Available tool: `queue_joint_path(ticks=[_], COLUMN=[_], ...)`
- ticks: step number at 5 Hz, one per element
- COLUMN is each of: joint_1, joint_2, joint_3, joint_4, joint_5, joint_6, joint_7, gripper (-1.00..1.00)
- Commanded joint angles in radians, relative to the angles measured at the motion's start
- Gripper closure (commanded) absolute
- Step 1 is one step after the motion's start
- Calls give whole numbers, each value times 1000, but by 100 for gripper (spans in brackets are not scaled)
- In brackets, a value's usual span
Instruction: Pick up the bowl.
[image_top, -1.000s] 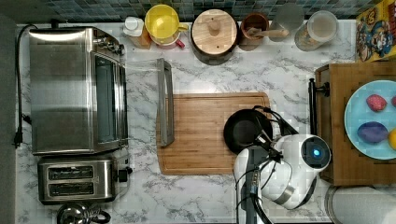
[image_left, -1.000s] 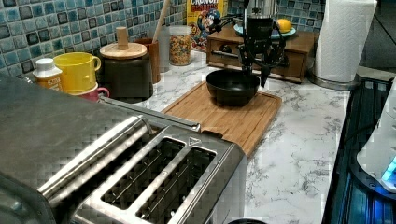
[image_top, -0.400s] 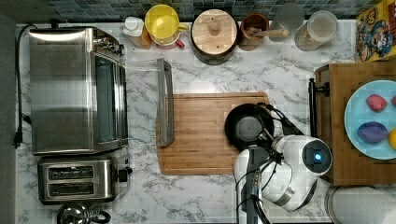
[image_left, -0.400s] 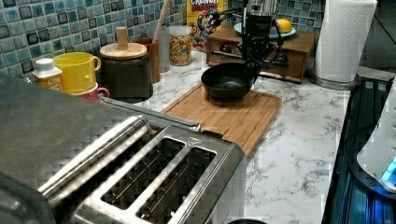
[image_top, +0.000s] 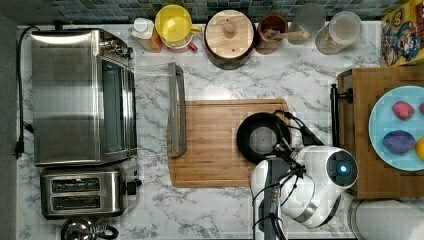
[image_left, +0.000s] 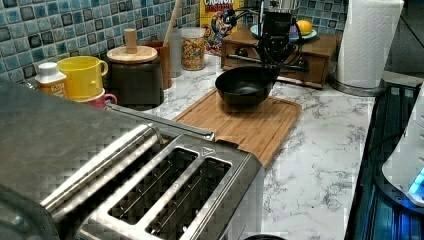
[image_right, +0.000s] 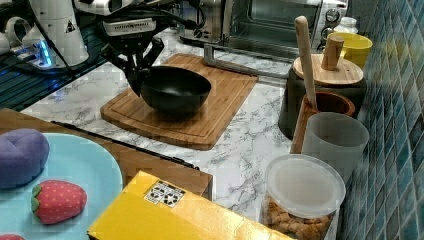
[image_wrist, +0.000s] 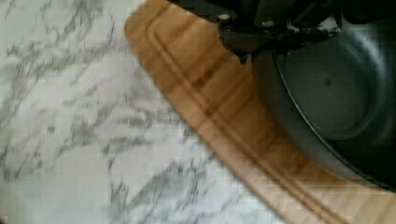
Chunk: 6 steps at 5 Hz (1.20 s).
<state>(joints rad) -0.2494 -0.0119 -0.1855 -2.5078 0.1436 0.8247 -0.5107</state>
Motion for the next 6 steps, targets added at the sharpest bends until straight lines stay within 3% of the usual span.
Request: queue_joint_path(ticks=[1,2,3,4,6], joint_1=[56,67,90,91,97], joint_2=[-137,-148,-145,-140,-147], joint_3=[149,217,249,277,273], joint_4=[357,400,446,479,490], joint_5=[-94,-194,-188,-120,-174], joint_6=[-131,-130,-171,-248,-289], joint_7=[266,339,318,209,250], gripper=[100,100,100,100,100])
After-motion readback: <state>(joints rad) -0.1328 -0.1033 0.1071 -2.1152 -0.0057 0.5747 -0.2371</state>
